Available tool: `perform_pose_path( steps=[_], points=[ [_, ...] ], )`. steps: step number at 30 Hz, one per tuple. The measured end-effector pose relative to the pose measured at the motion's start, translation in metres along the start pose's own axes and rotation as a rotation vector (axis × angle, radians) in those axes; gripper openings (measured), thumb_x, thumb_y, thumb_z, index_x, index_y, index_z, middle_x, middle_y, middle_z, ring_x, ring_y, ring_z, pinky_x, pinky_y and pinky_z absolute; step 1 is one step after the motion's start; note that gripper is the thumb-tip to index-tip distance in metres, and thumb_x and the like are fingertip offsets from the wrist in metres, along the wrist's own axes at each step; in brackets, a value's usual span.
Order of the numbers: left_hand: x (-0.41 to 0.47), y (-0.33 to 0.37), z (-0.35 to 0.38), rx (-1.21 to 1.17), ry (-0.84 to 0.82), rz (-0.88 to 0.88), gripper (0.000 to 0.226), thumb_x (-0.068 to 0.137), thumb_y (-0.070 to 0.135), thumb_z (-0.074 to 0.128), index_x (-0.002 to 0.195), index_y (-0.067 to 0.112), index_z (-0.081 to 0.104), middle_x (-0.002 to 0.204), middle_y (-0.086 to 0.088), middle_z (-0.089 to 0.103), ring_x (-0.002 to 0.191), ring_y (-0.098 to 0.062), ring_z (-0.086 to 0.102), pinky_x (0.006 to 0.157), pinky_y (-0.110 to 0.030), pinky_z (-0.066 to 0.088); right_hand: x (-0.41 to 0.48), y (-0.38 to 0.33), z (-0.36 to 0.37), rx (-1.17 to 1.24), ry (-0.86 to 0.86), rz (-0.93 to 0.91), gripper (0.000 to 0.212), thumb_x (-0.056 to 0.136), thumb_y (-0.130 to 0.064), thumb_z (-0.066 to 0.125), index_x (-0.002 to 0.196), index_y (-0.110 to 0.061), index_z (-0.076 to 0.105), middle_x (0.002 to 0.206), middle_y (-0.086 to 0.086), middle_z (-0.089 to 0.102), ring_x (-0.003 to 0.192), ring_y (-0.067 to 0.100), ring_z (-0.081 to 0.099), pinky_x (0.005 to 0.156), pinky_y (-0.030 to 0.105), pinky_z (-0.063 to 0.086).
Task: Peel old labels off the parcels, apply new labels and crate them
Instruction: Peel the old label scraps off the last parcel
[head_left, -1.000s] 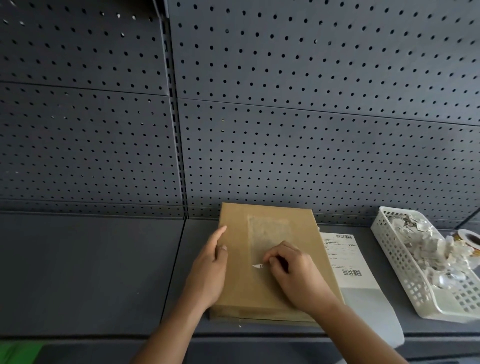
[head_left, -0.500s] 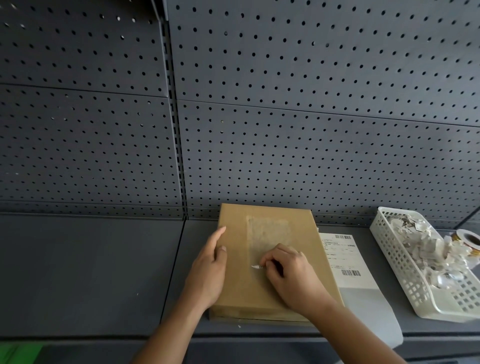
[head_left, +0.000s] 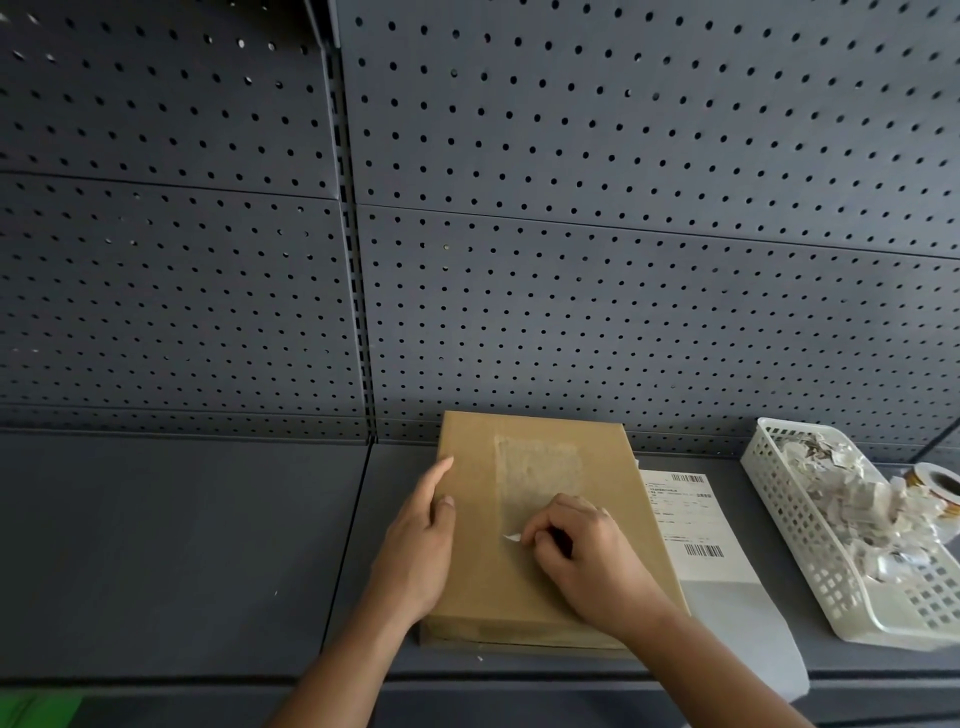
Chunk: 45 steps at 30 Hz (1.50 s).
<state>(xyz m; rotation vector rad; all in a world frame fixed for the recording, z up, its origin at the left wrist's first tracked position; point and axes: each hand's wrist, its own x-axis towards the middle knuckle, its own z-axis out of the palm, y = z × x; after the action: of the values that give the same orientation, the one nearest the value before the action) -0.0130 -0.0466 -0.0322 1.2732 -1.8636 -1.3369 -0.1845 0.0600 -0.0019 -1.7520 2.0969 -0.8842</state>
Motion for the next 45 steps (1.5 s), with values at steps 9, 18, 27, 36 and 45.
perform_pose_path(
  steps=[9,18,27,36,45],
  points=[
    [0.002,-0.003,0.001,-0.003,0.005,0.0,0.043,0.108,0.038,0.033,0.144,0.062,0.03,0.159,0.018,0.034,0.144,-0.009,0.035,0.101,-0.028,0.034,0.001,-0.002,0.001,-0.036,-0.039,-0.028,0.019,0.09,-0.022,0.055,0.085,-0.035,0.068,0.088,-0.023,0.061,0.093,-0.001,0.056,0.089,0.027,0.044],
    [0.001,-0.003,0.0,0.001,0.001,0.015,0.042,0.107,0.04,0.031,0.141,0.065,0.028,0.159,0.02,0.033,0.142,-0.007,0.035,0.099,-0.028,0.034,0.0,-0.004,-0.004,-0.041,0.008,-0.01,0.012,0.083,-0.015,0.066,0.081,-0.026,0.067,0.084,-0.016,0.058,0.079,0.005,0.056,0.068,0.009,0.042],
    [-0.002,0.002,-0.001,0.016,-0.003,0.017,0.043,0.108,0.039,0.031,0.144,0.062,0.028,0.161,0.017,0.03,0.097,0.017,0.041,0.075,-0.01,0.034,0.015,-0.017,0.0,-0.465,-0.067,-0.132,0.015,0.092,-0.02,0.052,0.09,-0.018,0.067,0.091,-0.005,0.061,0.085,0.014,0.058,0.067,0.022,0.047],
    [0.0,-0.002,0.001,0.023,0.01,0.012,0.043,0.108,0.038,0.031,0.143,0.064,0.027,0.16,0.016,0.033,0.133,-0.002,0.041,0.097,-0.028,0.035,0.02,-0.033,0.0,-0.506,-0.157,0.011,0.013,0.092,-0.028,0.049,0.096,-0.017,0.055,0.098,0.0,0.06,0.085,0.021,0.06,0.066,0.027,0.038],
    [-0.002,0.0,-0.001,0.009,0.004,0.026,0.043,0.108,0.039,0.031,0.143,0.063,0.028,0.16,0.018,0.031,0.104,0.02,0.045,0.082,-0.02,0.037,0.022,-0.026,-0.004,-0.281,-0.192,0.137,0.01,0.089,-0.025,0.051,0.087,-0.021,0.06,0.081,-0.005,0.062,0.072,0.015,0.06,0.068,0.03,0.054]
  ],
)
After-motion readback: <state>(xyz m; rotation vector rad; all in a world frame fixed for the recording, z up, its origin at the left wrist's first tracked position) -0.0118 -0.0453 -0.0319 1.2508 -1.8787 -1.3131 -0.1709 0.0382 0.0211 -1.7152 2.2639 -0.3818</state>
